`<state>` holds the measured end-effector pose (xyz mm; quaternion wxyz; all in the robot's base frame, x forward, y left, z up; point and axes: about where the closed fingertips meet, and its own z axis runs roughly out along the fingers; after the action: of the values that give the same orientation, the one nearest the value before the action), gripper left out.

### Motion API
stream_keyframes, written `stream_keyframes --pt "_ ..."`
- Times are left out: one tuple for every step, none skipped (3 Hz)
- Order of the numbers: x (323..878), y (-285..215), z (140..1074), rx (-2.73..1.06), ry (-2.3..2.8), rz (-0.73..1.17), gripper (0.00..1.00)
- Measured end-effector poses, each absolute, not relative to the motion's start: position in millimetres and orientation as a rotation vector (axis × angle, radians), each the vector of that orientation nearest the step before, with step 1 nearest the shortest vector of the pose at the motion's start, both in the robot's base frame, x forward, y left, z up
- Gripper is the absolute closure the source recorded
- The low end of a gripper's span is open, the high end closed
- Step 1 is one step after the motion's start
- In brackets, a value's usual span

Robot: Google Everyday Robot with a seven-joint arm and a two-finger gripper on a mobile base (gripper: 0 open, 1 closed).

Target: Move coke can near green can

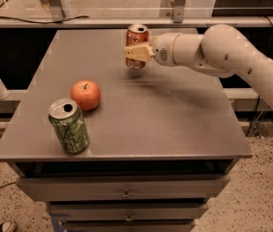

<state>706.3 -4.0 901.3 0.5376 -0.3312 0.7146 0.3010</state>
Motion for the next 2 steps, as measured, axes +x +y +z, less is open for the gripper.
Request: stream_keyframes --pt "661.6 -6.3 909.2 -0.844 1.675 0.773 1.0" --pt "620.1 -11.4 918.3 -0.898 1.659 0.787 1.0"
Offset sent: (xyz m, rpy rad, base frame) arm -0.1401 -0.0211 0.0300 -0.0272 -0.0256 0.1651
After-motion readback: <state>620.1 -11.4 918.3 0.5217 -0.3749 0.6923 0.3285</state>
